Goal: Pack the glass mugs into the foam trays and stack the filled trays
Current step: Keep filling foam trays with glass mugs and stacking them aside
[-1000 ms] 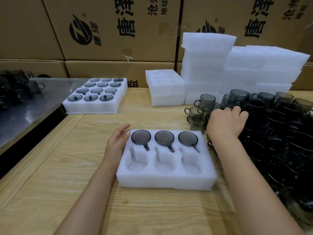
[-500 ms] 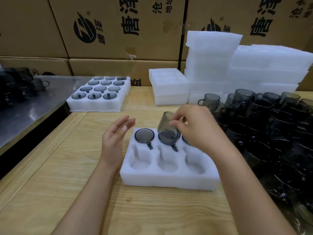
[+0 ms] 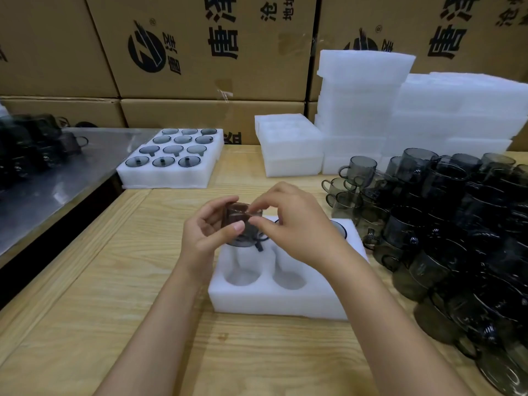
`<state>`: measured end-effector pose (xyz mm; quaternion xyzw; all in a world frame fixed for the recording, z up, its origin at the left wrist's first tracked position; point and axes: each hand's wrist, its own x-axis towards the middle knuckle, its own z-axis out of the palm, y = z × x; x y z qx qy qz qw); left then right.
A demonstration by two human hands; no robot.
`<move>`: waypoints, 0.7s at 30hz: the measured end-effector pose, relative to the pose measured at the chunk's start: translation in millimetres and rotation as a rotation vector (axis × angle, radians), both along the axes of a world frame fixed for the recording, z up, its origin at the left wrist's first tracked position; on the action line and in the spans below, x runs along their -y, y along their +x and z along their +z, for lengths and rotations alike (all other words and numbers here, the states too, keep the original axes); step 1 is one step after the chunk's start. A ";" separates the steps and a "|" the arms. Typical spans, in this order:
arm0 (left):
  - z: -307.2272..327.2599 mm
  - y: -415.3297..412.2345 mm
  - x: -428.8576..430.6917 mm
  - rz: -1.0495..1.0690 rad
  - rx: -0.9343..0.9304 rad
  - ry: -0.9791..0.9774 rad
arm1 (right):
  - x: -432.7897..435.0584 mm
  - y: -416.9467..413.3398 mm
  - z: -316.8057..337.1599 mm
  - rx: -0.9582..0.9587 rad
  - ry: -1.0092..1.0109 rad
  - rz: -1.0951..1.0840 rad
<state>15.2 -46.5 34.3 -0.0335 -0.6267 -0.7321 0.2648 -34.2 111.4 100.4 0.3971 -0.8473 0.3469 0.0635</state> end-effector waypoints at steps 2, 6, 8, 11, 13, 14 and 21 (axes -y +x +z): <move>2.3 -1.2 0.3 0.083 -0.048 0.047 | 0.2 1.5 -1.2 -0.043 -0.106 -0.086; 11.5 0.2 -7.0 0.196 -0.135 0.005 | 6.2 12.9 2.8 0.083 -0.256 -0.139; 11.7 0.5 -16.6 0.189 -0.162 -0.072 | 11.9 20.0 1.3 0.188 -0.206 -0.076; 12.0 1.6 -27.9 0.207 -0.149 -0.177 | 18.4 26.6 -5.9 0.217 -0.160 -0.028; 16.0 3.6 -31.8 0.183 -0.152 -0.236 | 19.5 27.2 -8.5 0.262 -0.212 -0.034; 16.9 4.5 -32.4 0.166 -0.173 -0.284 | 20.1 26.8 -8.8 0.281 -0.226 -0.038; 24.0 10.5 -19.2 -0.093 -0.158 -0.137 | 8.7 10.5 -9.2 0.288 -0.331 -0.051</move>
